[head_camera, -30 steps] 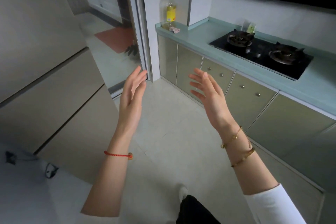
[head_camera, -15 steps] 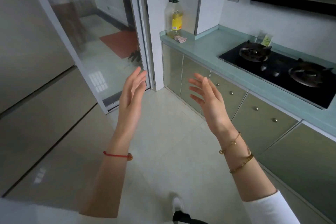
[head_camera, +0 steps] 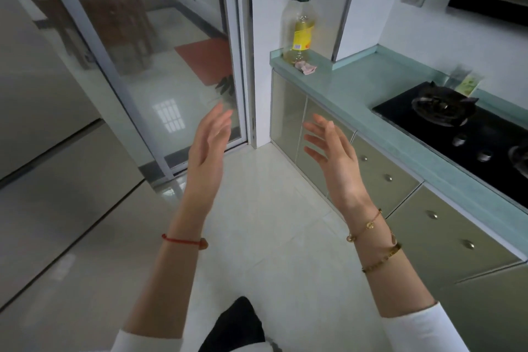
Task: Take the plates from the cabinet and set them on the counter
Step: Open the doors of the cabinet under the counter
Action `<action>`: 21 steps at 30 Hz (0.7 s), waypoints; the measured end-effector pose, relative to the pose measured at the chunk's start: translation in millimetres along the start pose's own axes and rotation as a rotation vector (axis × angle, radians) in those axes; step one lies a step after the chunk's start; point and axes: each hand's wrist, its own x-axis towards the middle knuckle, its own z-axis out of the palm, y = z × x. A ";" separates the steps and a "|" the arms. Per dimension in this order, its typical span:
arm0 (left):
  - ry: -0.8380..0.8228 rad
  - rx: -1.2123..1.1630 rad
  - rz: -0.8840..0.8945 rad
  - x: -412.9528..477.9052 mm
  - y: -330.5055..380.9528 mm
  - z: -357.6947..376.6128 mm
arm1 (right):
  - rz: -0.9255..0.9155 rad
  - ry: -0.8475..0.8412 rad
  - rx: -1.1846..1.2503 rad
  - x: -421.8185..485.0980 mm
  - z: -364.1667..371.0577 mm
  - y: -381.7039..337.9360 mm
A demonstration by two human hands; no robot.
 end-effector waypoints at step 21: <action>-0.144 -0.067 -0.037 342.8 -113.0 23.7 | 0.007 0.144 0.043 335.4 63.8 54.4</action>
